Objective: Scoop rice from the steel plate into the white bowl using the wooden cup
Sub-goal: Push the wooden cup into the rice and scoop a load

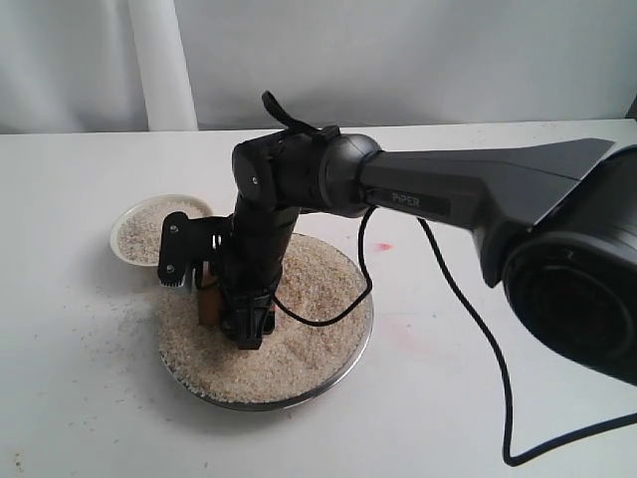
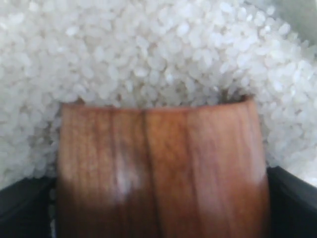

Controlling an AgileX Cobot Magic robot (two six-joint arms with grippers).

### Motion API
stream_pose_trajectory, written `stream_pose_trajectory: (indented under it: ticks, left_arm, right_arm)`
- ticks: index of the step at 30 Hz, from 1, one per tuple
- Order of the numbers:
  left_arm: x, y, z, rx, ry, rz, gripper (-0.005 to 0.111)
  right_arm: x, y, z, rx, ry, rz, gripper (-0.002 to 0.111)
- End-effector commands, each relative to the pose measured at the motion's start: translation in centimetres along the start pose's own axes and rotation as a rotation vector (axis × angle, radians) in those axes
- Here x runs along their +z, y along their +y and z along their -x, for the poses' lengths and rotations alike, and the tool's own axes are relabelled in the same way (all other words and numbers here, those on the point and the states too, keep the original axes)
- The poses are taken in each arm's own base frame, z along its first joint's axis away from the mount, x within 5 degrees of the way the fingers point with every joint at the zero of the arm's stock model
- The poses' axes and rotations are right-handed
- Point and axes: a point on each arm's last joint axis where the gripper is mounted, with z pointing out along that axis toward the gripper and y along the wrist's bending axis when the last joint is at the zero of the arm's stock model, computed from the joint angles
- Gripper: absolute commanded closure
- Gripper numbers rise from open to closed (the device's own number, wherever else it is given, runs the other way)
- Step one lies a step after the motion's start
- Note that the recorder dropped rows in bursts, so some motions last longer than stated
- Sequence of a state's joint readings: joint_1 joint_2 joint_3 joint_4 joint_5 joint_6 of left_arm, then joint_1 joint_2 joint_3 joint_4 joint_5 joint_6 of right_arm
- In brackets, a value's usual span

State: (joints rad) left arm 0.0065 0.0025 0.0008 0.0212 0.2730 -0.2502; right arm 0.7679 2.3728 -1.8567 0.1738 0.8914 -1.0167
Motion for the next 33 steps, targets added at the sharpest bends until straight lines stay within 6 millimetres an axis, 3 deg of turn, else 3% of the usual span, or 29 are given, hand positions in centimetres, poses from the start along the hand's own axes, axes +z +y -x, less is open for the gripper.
stream_pose_trajectory:
  ticks: [1,23,28,33]
  left_arm:
    - [0.0,-0.1,0.1,-0.006,-0.009,-0.010,0.107]
    - [0.0,-0.1,0.1,-0.006,-0.009,-0.010,0.107]
    - [0.0,-0.1,0.1,-0.006,-0.009,-0.010,0.107]
    - [0.0,-0.1,0.1,-0.006,-0.009,-0.010,0.107]
  right_arm:
    - [0.9,0.0,-1.0,0.054,-0.004,0.060,0.108]
    - [0.9,0.1,-0.3,0.097,-0.079,0.071,0.108]
    - [1.0,0.5,-1.5,0.080,-0.087,-0.066,0.108]
    - [-1.0,1.6,-3.4,0.084,-0.125,-0.208,0.108]
